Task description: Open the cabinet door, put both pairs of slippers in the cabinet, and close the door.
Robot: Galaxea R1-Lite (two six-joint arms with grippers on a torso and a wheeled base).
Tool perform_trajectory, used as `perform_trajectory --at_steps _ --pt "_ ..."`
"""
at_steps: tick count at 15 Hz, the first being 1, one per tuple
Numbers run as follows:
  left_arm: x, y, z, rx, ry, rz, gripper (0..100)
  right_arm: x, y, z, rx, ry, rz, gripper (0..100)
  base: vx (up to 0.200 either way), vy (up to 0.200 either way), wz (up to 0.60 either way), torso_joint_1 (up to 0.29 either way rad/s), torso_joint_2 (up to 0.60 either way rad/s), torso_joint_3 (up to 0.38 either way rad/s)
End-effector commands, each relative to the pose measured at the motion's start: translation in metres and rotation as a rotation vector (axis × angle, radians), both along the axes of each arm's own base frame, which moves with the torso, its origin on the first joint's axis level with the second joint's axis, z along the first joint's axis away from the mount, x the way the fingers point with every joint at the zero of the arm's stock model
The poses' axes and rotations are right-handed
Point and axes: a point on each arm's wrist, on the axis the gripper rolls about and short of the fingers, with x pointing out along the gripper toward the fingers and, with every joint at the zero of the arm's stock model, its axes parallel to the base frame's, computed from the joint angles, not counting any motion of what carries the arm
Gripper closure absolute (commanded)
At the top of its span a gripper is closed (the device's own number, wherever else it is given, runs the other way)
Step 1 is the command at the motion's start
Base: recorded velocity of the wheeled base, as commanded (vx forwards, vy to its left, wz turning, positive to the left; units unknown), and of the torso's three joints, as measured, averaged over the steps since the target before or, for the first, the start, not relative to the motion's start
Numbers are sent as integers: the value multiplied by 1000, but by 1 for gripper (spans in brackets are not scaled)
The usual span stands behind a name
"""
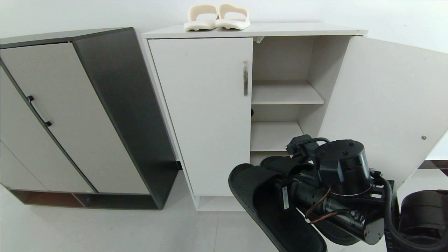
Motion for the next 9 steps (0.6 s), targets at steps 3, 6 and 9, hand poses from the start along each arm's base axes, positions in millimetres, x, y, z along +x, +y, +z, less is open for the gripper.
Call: perform_trajectory --at_steps 3,6,9 --pt "0 0 0 -3 2 1 100 8 5 -5 5 -14 -33 100 0 0 0 0 0 0" --pt "0 0 0 -3 2 1 100 10 5 -5 6 -22 -46 100 0 0 0 0 0 0" --pt "0 0 0 -3 2 2 100 12 7 -8 1 -18 -51 100 0 0 0 0 0 0"
